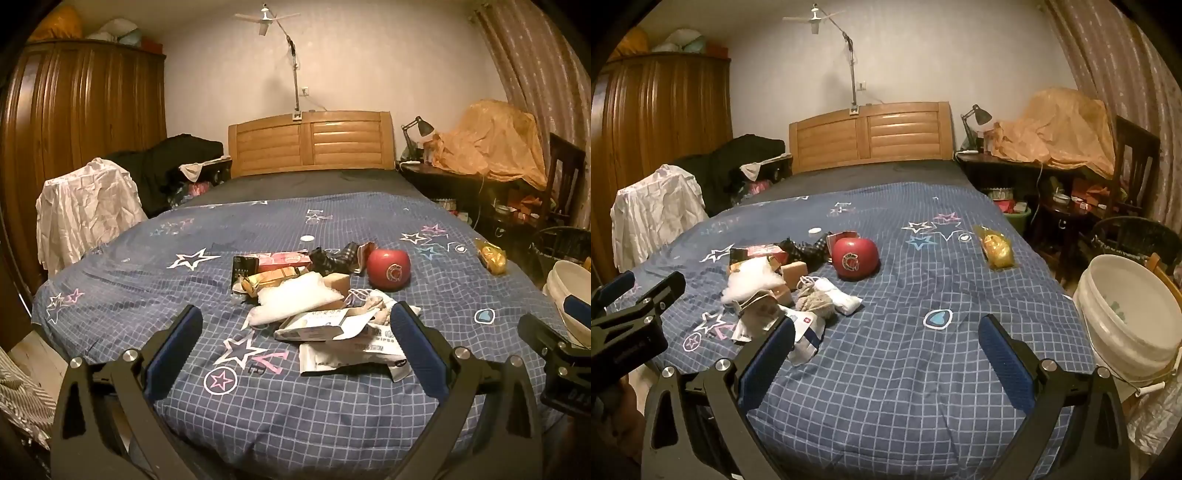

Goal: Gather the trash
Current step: 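Move both tools toward the trash pile on the bed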

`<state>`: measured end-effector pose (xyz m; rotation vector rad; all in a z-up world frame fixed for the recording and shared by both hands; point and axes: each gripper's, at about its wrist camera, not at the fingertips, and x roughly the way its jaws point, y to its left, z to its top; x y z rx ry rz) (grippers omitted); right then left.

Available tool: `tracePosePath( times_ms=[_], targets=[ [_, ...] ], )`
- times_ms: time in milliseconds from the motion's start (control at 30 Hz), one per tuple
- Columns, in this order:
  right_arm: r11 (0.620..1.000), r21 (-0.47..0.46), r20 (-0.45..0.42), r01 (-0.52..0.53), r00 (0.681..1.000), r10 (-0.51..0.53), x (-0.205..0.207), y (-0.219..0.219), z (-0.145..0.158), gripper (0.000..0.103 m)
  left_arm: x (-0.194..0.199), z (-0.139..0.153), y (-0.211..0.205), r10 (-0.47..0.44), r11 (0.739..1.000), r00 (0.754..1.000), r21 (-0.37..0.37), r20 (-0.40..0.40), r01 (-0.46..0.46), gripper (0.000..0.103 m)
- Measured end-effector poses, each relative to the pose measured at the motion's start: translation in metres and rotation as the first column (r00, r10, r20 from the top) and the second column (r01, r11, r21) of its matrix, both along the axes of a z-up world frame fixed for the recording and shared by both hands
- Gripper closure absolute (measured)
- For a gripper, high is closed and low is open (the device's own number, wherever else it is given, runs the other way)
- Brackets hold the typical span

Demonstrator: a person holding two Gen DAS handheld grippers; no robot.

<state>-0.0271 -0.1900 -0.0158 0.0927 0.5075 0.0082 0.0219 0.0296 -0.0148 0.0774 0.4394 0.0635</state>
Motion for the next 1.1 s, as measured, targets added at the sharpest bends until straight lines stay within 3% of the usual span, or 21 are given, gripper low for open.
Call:
tracePosePath(
  times_ms=[1100],
  targets=[
    [1.0, -0.004, -0.078, 0.007, 0.997, -0.007, 0.025, 0.004, -0.02, 0.004, 0.024, -0.02, 0.005, 0.026, 1.0, 0.994, 0.003, -0.108, -0.026, 0.005]
  ],
)
